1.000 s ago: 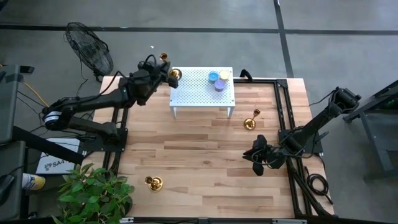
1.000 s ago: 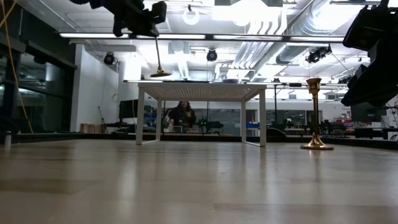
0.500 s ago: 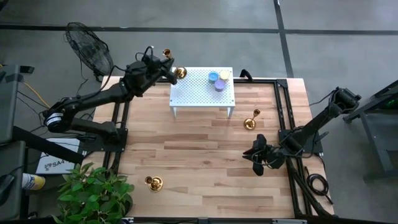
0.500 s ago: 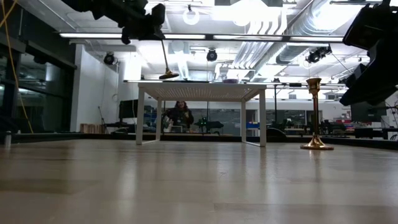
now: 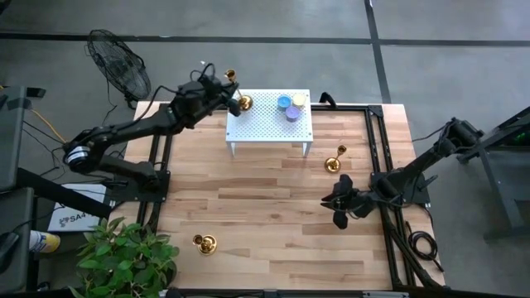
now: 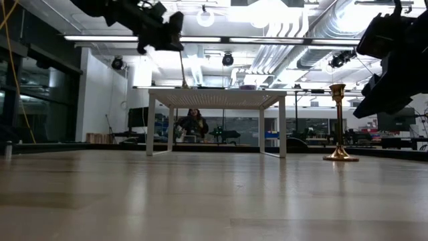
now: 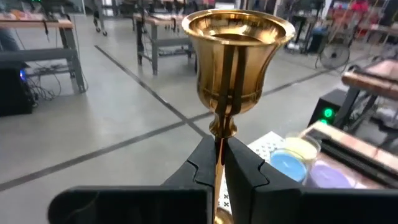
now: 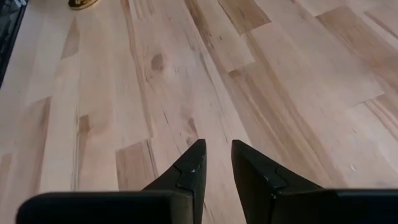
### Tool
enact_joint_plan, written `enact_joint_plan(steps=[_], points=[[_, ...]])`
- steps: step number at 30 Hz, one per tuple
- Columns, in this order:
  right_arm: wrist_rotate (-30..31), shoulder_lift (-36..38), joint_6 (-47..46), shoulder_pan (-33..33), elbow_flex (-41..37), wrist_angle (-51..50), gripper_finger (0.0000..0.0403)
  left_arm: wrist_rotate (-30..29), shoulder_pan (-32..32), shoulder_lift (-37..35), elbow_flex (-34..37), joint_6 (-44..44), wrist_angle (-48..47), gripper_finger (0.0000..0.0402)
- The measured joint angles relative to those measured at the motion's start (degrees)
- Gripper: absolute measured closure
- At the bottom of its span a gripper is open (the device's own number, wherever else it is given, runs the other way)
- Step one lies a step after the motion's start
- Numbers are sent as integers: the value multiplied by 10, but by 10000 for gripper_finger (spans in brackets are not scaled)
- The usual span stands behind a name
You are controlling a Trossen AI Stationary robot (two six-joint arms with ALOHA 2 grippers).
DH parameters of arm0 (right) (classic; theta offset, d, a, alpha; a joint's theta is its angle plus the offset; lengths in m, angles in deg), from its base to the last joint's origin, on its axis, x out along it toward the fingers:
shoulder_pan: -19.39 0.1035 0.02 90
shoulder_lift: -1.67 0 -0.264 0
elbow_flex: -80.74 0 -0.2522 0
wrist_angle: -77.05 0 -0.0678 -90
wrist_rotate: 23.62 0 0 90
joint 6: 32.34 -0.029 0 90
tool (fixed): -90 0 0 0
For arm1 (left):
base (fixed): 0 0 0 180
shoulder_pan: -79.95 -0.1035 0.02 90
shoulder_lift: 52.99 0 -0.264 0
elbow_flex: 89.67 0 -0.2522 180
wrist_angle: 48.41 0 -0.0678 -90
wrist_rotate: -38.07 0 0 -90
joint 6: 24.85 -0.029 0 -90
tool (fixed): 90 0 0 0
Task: Pick & Place candle stick holders
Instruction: Put the top left candle holder on the shelf
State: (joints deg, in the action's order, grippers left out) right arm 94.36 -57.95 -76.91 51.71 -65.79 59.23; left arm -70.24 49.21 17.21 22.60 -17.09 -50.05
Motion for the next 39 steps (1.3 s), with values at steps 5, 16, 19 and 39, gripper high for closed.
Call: enact_joint_plan(steps=[5,16,19,39], points=[[-24,0,33,-24,0,3,332,1,0,57,-62,-10,-57,394],[-76,0,37,-44,1,7,332,-76,0,102,-158,25,-154,394],[-76,0,35,-44,1,9,332,-93,0,107,-160,46,-169,394],[-70,0,26,-44,1,13,332,-144,0,118,-160,78,-183,394]])
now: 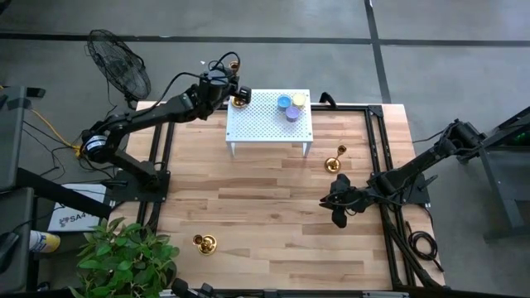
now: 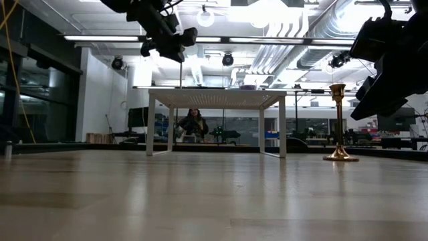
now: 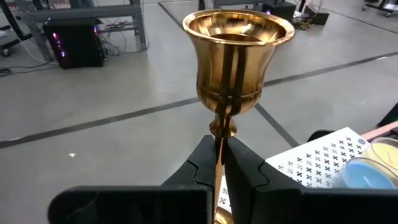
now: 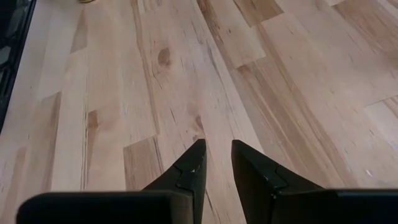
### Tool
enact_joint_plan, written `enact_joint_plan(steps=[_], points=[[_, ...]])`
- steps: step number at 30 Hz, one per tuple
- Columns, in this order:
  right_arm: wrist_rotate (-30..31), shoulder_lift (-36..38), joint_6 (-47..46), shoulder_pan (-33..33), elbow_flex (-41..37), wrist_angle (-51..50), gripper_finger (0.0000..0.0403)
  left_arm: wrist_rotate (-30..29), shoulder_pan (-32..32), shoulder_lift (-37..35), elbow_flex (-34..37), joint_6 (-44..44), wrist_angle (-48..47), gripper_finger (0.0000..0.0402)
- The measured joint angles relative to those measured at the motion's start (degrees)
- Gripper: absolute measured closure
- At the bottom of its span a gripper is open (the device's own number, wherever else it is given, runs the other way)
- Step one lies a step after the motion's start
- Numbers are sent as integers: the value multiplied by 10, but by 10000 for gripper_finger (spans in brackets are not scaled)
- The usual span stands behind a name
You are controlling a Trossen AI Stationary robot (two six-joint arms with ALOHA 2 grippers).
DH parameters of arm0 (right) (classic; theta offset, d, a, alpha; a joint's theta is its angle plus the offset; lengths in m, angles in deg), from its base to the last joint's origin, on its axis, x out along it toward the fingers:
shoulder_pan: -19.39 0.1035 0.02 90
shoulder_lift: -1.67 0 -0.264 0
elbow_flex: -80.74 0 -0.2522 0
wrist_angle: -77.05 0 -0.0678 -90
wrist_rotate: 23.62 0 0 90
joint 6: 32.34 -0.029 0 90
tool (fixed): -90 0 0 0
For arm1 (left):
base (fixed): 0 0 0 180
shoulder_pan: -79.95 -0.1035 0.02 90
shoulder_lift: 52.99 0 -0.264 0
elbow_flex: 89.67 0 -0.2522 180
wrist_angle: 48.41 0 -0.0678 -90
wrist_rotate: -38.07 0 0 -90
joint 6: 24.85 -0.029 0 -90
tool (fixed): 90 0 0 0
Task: Pick & Place candle stick holders
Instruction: Put the top left candle holder on the shelf
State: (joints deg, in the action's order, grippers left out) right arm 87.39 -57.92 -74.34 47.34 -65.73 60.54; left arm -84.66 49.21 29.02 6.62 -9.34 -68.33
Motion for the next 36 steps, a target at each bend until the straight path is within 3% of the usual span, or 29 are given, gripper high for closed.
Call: enact_joint_plan(steps=[32,36], points=[[-4,0,-6,2,0,0,332,13,1,9,0,-18,1,370],[-4,0,-10,2,0,0,332,19,5,9,0,-24,-1,346]])
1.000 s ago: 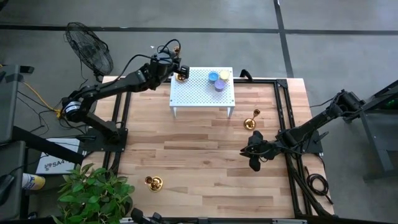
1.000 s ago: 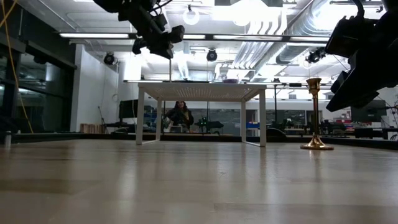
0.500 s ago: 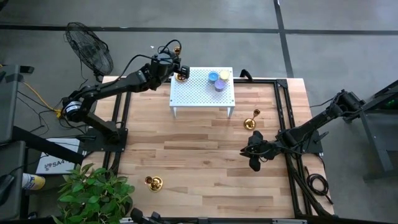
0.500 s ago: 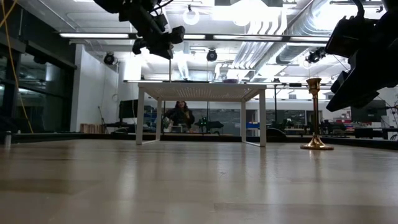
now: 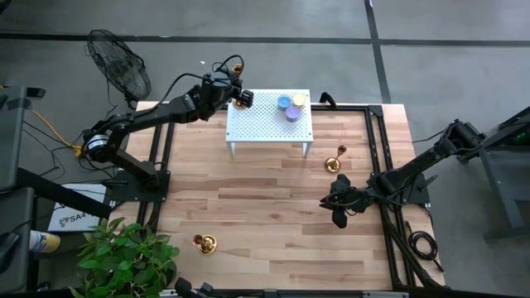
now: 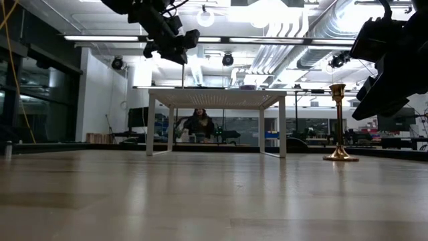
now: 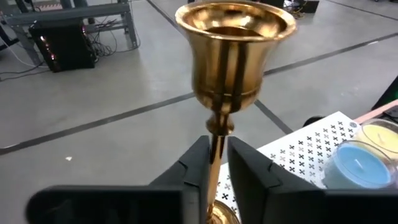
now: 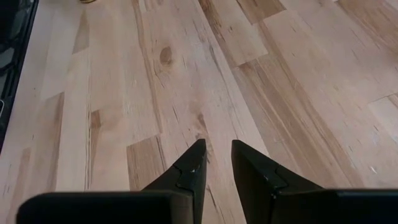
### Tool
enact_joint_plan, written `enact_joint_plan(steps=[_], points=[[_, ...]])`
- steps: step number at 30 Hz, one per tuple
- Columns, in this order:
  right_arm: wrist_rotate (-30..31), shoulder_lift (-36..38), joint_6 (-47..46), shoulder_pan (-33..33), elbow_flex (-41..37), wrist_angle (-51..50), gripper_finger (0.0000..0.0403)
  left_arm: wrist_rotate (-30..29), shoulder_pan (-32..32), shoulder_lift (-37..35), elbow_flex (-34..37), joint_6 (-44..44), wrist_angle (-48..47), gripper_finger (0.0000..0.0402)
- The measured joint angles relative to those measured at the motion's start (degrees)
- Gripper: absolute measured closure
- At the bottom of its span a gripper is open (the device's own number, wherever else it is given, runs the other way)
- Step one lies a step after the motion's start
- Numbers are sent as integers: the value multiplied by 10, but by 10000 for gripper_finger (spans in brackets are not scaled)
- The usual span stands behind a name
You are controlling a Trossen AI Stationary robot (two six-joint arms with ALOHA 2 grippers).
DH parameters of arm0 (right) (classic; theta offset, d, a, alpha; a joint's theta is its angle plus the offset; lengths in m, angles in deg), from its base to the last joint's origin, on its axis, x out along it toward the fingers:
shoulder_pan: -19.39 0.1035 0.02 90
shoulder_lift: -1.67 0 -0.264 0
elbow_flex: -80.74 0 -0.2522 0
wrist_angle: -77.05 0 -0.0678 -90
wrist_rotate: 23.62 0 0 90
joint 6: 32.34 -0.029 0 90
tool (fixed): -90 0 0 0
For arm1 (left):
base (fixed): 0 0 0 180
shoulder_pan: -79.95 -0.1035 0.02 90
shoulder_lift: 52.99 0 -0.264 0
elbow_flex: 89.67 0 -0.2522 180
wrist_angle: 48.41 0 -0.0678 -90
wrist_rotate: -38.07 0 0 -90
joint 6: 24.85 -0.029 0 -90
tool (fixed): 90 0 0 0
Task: Pick & Place candle stick holders
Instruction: Put the top left candle holder on the shelf, then put the top candle holder on the shelf
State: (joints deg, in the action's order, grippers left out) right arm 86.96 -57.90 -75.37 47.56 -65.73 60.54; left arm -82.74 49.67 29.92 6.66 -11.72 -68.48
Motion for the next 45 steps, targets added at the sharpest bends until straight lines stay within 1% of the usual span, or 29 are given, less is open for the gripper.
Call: enact_joint_plan(steps=[9,13,16,20,24,28,32,37,42,45], points=[[-8,0,0,0,0,0,332,1,1,-3,0,0,0,228],[-9,0,0,0,0,-7,332,0,9,-17,0,-7,1,197],[-11,0,-1,0,0,-13,332,-2,20,-33,0,-13,-5,191],[-20,0,-5,0,0,-16,332,-4,38,-59,0,-15,-40,190],[-22,0,-12,0,0,-20,332,-8,61,-88,0,-15,-91,190],[-38,0,-35,0,0,-39,332,-36,95,-120,0,-10,-155,190],[-45,0,-81,7,0,-71,332,-61,140,-146,0,6,-207,190],[-45,0,-144,31,0,-121,332,-96,214,-164,0,7,-240,190],[-40,0,-209,41,0,-184,332,-141,292,-169,16,7,-243,190],[-22,0,-237,41,0,-212,332,-170,338,-169,34,7,-243,190]])
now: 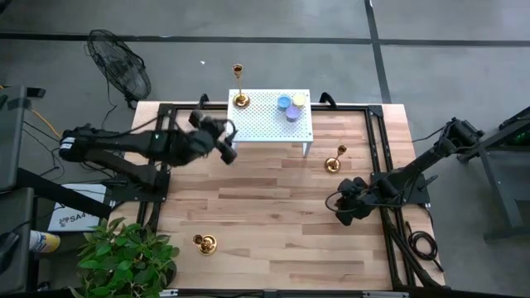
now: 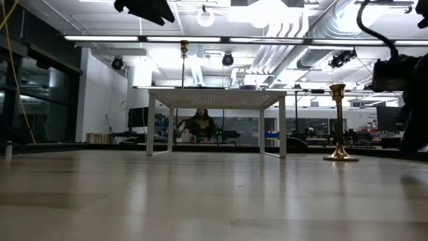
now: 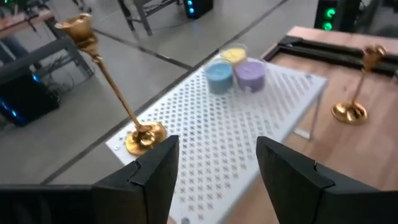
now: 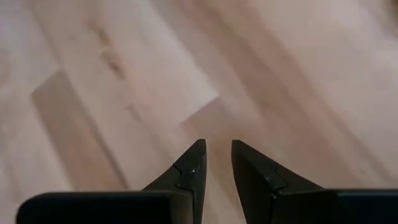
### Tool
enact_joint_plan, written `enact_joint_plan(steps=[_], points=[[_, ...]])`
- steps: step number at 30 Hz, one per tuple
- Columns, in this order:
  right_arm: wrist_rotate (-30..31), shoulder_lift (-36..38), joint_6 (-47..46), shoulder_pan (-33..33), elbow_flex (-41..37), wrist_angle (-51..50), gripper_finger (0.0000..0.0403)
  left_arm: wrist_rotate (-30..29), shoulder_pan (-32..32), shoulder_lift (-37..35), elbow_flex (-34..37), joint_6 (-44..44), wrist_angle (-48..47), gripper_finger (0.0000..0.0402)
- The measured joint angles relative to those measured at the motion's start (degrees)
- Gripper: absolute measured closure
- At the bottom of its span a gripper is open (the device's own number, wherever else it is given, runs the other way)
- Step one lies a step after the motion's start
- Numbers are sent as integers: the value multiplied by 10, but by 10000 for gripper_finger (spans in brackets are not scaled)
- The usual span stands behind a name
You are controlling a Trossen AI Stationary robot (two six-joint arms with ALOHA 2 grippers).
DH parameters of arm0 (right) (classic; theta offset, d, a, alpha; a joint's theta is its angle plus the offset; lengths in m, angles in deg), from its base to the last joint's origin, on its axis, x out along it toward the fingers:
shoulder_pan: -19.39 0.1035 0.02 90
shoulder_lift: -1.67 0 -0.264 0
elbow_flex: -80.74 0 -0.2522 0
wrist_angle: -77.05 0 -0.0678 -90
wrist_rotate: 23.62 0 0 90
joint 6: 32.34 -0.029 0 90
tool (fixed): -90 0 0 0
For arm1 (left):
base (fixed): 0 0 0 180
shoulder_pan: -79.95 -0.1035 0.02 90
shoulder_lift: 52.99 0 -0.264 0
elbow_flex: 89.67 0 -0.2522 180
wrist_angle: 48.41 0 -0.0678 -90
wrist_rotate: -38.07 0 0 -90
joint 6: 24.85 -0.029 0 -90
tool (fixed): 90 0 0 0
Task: Pick & Place candle stick holders
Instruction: Put the top candle holder on the shelf
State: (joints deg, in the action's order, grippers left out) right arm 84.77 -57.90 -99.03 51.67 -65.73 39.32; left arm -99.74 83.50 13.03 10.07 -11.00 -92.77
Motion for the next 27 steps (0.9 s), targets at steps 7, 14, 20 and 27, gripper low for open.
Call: enact_joint_plan(steps=[7,14,20,27], points=[[72,0,-92,0,0,-54,332,-73,100,-8,63,43,0,190],[90,0,-112,0,0,-77,332,-106,190,-47,131,87,6,190],[83,0,-141,0,0,-127,326,-146,253,-90,183,108,12,190],[127,1,-183,-19,0,-183,260,-173,277,-117,225,122,11,190]])
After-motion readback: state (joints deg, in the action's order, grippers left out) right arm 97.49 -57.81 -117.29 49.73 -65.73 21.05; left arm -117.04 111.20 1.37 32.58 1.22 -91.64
